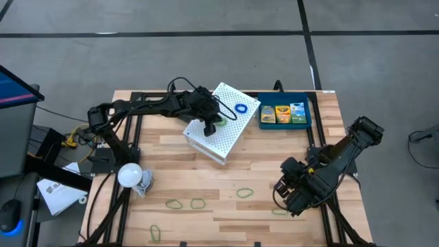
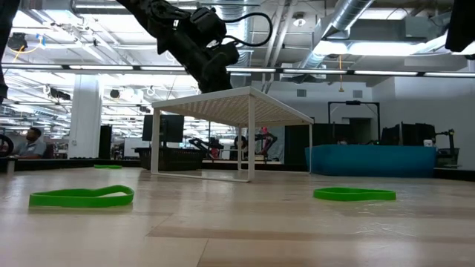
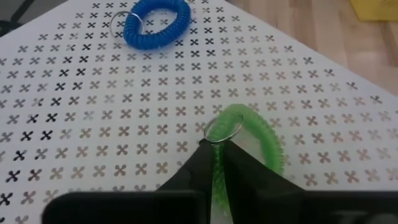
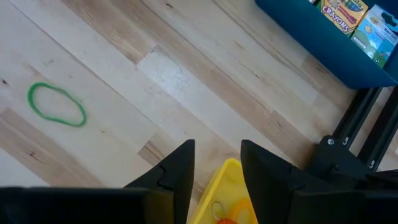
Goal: Pick & Place Office Desk Supplies
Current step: Put the green spring keychain into the yellow bin
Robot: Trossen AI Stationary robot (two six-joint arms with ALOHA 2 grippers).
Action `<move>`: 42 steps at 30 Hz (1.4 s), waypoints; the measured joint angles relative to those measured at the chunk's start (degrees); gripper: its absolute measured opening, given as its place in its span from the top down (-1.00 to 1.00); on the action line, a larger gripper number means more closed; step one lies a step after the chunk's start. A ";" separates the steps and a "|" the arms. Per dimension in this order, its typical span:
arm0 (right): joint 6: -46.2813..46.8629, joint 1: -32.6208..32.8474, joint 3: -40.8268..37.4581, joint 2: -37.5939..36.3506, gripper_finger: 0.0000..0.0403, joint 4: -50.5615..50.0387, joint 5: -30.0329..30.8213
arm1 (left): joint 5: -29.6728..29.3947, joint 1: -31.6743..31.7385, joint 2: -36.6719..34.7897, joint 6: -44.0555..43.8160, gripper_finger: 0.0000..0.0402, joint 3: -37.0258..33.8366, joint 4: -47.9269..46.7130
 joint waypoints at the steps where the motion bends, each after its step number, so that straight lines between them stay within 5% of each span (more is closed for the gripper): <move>1: 0.02 0.00 0.00 0.00 0.39 0.00 0.00 | 0.03 0.00 0.00 -0.61 0.92 0.00 0.12; 17: 3.43 -0.27 0.33 0.07 0.42 0.47 4.43 | 3.74 -2.99 -7.07 -5.09 0.97 -0.11 6.45; 29: 7.97 -4.97 4.61 -6.15 0.41 11.17 38.10 | 2.91 -10.52 -14.85 -10.47 0.98 0.00 14.92; 32: 4.16 -7.20 4.61 -8.48 0.41 16.86 42.37 | -0.55 -13.31 -15.02 -11.54 0.98 -0.09 19.34; 42: -14.51 -13.66 4.61 -12.21 0.41 40.97 41.17 | -8.90 -16.96 -15.02 -14.80 0.98 -0.09 29.90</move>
